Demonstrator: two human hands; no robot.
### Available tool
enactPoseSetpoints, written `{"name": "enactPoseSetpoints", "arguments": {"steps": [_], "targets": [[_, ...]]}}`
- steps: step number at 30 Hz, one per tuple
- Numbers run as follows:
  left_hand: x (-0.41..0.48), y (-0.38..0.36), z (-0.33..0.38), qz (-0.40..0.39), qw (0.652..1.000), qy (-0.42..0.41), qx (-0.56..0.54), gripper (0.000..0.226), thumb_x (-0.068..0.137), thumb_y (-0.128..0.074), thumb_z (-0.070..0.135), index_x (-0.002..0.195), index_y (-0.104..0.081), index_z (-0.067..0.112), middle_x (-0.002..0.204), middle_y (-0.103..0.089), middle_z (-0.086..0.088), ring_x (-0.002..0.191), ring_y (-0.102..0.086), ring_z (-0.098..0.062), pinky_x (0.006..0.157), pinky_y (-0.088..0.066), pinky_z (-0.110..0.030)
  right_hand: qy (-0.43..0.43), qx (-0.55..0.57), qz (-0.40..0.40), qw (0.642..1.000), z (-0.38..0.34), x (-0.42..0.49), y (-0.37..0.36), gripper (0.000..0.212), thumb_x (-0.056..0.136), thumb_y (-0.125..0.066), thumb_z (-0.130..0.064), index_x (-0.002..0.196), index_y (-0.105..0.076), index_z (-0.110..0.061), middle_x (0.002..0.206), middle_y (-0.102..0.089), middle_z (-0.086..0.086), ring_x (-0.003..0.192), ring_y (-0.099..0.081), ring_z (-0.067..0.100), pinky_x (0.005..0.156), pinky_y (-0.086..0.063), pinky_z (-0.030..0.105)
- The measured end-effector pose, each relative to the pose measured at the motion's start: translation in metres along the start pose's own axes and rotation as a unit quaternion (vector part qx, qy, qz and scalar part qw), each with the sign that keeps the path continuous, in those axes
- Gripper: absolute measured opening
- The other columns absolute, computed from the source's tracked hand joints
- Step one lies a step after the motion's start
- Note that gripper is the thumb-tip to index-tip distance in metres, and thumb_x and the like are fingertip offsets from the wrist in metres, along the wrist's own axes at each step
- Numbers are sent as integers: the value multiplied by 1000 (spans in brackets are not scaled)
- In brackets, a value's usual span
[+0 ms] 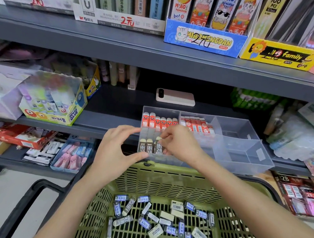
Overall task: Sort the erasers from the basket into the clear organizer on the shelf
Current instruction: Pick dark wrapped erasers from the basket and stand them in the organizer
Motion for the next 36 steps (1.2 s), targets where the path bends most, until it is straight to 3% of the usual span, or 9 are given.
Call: {"name": "enactPoseSetpoints", "arguments": {"steps": [3, 9, 15, 18, 21, 25, 28, 32, 36], "targets": [[1, -1, 0, -6, 1000, -2, 4, 57, 70, -76, 40, 124, -57, 31, 124, -52, 18, 119, -41, -8, 99, -41, -41, 8, -43, -5, 999, -9, 1, -4, 14, 84, -58, 3, 88, -71, -1, 87, -71, 12, 87, -68, 24, 83, -54, 34], [-2, -1, 4, 2, 1000, -19, 17, 47, 75, -76, 35, 119, -62, 25, 120, -54, 15, 117, -44, -11, 98, -42, -42, 15, -80, -48, 996, -14, 0, -3, 20, 80, -64, 1, 98, -70, -5, 100, -70, 8, 98, -62, 20, 80, -44, 22], [-19, 9, 11, 49, 996, -41, 54, 38, 77, -78, 29, 112, -67, 17, 116, -60, 0, 115, -50, -23, 100, -31, -29, 95, 1, 68, 993, -16, -40, 19, 18, 87, -61, -12, 103, -69, -12, 93, -69, 0, 87, -62, 14, 81, -48, 25], [-38, 19, 19, 116, 990, -60, 55, 27, 77, -72, 25, 99, -71, 10, 105, -63, -4, 104, -54, -23, 95, -33, -27, 172, 59, 156, 971, 1, -93, 27, 16, 86, -62, -23, 100, -70, -20, 89, -68, -12, 80, -61, 4, 75, -47, 15], [-58, 18, 22, 118, 990, -58, 45, 20, 79, -68, 22, 94, -72, 9, 97, -63, 1, 97, -54, -18, 89, -39, -31, 128, 69, 107, 984, 52, -125, 3, 12, 86, -65, -21, 97, -71, -21, 87, -67, -17, 80, -61, -3, 73, -45, 7], [-77, -9, 19, 33, 999, -20, 16, 9, 85, -69, 12, 94, -70, 15, 90, -62, 11, 87, -58, -13, 80, -43, -29, -95, -28, -63, 993, 155, -145, -51, 17, 90, -58, -13, 76, -68, -18, 74, -61, -9, 56, -50, -8, 60, -46, 11], [-96, -52, 5, -80, 996, 46, -13, 12, 86, -66, 13, 93, -65, 23, 87, -61, 15, 83, -58, -1, 78, -47, -22, -218, -158, -200, 942, 214, -162, -83, 24, 91, -51, -14, 70, -61, -9, 70, -61, 4, 59, -57, 10, 74, -56, 30], [-127, -115, -1, -223, 968, -46, 103, 13, 89, -62, 20, 100, -69, 17, 98, -65, 3, 94, -57, -12, 88, -46, -29, -269, -214, -262, 902, 239, -171, -83, 14, 89, -59, -16, 83, -63, -3, 72, -65, 2, 56, -58, 8, 66, -53, 24], [-157, -175, -7, -363, 915, -113, 135, 22, 91, -60, 32, 107, -68, 18, 102, -62, 1, 102, -50, -18, 90, -40, -32, -288, -72, -252, 921, 243, -177, -86, 12, 89, -61, -14, 91, -65, -2, 77, -71, 10, 63, -70, 13, 66, -59, 27]]}}
Point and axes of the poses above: each hand's wrist, its own x-axis towards the middle knuckle, its own y-axis out of the back of the hand, z = x × y, the point moved 7 cm from there along x, towards the middle knuckle
